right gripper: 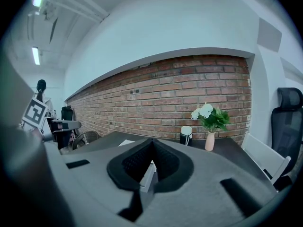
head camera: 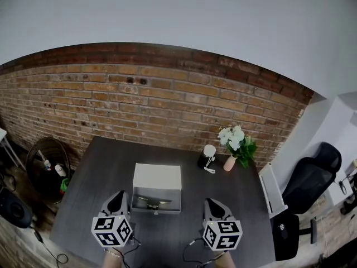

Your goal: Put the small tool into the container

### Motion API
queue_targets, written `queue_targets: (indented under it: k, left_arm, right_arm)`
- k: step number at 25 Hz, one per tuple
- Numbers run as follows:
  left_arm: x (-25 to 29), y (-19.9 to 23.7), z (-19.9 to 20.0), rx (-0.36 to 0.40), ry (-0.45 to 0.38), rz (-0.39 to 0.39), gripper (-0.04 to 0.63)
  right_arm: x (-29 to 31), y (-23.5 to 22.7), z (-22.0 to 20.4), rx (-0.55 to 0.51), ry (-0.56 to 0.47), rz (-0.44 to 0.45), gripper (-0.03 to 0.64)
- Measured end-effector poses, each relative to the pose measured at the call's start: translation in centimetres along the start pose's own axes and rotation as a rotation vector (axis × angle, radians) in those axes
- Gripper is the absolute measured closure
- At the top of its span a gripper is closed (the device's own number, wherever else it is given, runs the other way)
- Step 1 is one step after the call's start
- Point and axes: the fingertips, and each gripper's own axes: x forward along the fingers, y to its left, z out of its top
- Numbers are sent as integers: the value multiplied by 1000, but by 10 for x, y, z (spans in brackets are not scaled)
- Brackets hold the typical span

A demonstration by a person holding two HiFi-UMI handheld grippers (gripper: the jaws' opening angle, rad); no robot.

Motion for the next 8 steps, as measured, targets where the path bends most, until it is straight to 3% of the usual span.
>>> queue_targets:
  k: [8]
  left_arm:
    - [5, 4, 2, -6, 1, -3, 589]
  right_arm:
    - [3, 2, 0, 1, 3, -8, 615]
